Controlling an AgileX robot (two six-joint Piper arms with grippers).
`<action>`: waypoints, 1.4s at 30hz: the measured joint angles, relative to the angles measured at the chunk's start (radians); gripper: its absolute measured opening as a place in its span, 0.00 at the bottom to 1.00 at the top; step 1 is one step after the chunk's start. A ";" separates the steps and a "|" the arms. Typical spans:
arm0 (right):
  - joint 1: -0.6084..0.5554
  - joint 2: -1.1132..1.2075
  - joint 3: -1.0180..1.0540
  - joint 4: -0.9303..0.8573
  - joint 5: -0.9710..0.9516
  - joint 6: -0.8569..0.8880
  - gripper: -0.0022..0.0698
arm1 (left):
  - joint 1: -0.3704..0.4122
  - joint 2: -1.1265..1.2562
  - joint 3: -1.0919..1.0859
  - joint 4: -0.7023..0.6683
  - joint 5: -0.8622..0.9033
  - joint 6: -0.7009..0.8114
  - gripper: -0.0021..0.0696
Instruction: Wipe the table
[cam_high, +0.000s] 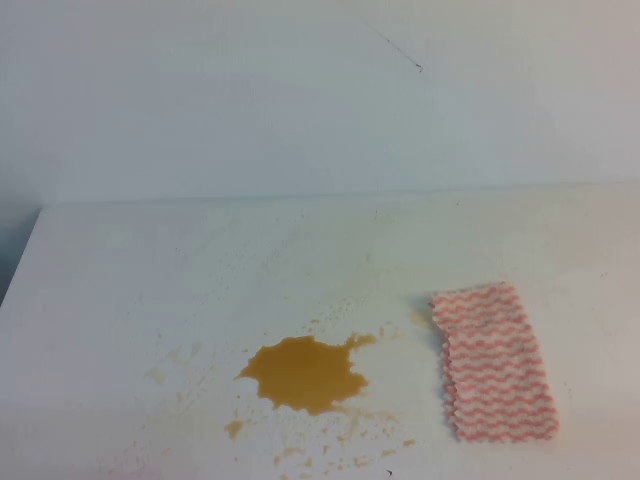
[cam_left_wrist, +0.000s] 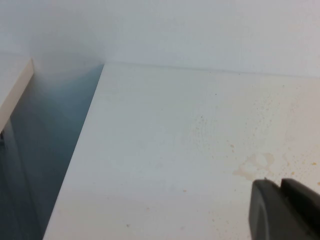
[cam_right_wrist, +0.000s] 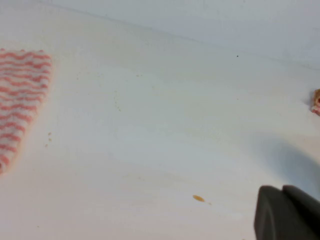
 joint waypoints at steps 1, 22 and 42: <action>0.000 0.000 0.000 0.000 0.000 0.000 0.03 | 0.000 0.000 0.000 0.000 0.000 0.000 0.03; 0.000 0.000 0.004 0.000 -0.055 0.000 0.03 | 0.000 0.000 0.000 0.000 0.000 0.000 0.03; 0.000 0.000 0.004 0.000 -0.055 0.000 0.03 | 0.000 0.000 0.000 0.000 0.000 0.000 0.03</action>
